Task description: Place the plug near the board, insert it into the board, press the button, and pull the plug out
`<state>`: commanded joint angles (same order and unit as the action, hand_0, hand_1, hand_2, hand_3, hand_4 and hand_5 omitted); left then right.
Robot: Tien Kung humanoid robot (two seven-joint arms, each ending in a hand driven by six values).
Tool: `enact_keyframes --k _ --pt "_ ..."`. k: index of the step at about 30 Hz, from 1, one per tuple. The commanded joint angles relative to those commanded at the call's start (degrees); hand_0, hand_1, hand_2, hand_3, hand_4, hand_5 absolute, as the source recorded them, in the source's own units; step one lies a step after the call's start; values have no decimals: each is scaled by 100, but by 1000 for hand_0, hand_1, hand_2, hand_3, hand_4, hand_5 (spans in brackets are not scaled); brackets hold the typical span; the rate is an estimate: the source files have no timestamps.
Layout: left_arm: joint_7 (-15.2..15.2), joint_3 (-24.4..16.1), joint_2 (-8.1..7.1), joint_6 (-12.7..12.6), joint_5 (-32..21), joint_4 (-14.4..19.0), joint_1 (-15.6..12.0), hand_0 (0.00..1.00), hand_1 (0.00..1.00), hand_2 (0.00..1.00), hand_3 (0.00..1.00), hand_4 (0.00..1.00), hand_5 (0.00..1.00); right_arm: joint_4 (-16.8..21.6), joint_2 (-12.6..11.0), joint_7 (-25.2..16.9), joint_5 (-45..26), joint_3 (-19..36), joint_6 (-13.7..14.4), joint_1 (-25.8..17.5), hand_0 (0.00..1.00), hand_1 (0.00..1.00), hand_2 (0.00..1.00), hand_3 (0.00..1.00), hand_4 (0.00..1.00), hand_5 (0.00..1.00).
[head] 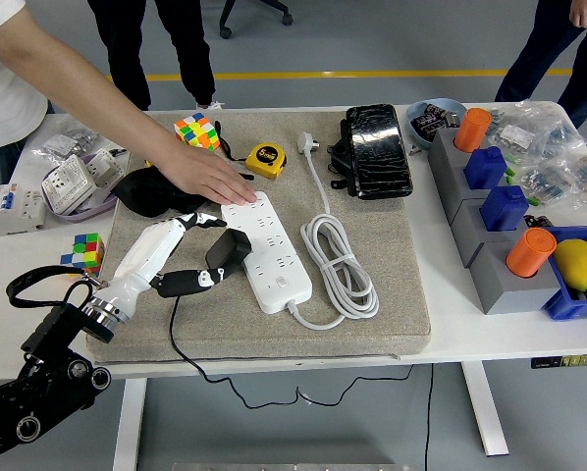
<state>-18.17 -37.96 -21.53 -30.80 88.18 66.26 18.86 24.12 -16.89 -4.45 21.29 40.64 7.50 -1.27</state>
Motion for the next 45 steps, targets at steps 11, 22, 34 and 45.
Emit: enact_keyframes --k 11,22,34,45 --pt "10 86 -22 18 -63 -110 45 716 739 730 664 877 533 7 -19 -4 -1 -10 3 29 569 646 626 539 920 475" --pt "74 178 -16 70 -84 -222 74 713 736 733 663 875 536 4 -19 -5 -13 -30 1 0 568 646 625 538 919 473" --pt "188 304 52 117 -91 -294 193 714 738 731 664 872 536 8 -10 -13 -11 8 6 1 569 646 624 538 919 473" --pt "272 441 106 159 -100 -324 309 715 737 731 665 870 536 15 -13 -15 -9 2 6 -11 569 646 624 538 918 473"
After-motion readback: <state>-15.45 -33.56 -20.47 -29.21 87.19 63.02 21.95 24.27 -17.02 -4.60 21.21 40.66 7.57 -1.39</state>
